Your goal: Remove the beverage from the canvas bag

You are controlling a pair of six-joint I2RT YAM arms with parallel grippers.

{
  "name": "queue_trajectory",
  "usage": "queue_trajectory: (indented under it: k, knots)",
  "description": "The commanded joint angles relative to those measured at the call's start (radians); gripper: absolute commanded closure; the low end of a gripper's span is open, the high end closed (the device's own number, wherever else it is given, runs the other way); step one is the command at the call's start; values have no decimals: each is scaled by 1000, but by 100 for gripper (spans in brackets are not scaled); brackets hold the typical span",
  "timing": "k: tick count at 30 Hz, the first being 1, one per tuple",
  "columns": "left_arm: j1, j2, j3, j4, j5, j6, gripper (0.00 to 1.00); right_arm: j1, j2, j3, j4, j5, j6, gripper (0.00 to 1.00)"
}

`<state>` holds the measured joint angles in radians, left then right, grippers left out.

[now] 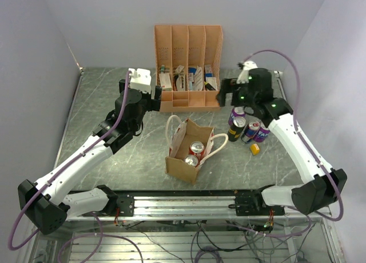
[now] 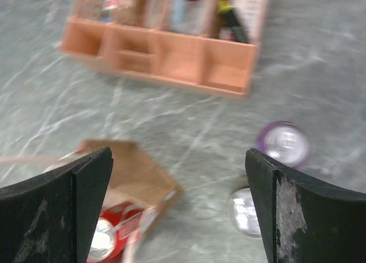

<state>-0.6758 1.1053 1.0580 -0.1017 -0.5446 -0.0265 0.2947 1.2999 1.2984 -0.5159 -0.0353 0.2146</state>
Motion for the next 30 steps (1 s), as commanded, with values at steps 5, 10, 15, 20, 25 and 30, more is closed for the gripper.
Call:
queue_trajectory:
  k: [5, 10, 15, 20, 25, 30]
  knots:
    - [-5, 8, 45, 13, 14, -10, 5, 415, 51, 126, -129, 15, 23, 6]
    - [-5, 8, 46, 13, 14, -10, 4, 567, 109, 107, -182, 106, 87, 10]
    - [-5, 7, 46, 11, 17, -12, 5, 642, 189, 105, -256, 203, 135, 13]
    - [-5, 6, 45, 11, 16, -12, 5, 666, 268, 131, -337, 275, 168, 15]
    - [-5, 2, 46, 11, 17, -12, 4, 676, 294, 112, -348, 298, 200, 16]
    - [-5, 2, 46, 11, 17, -13, 4, 679, 316, 97, -347, 312, 234, 16]
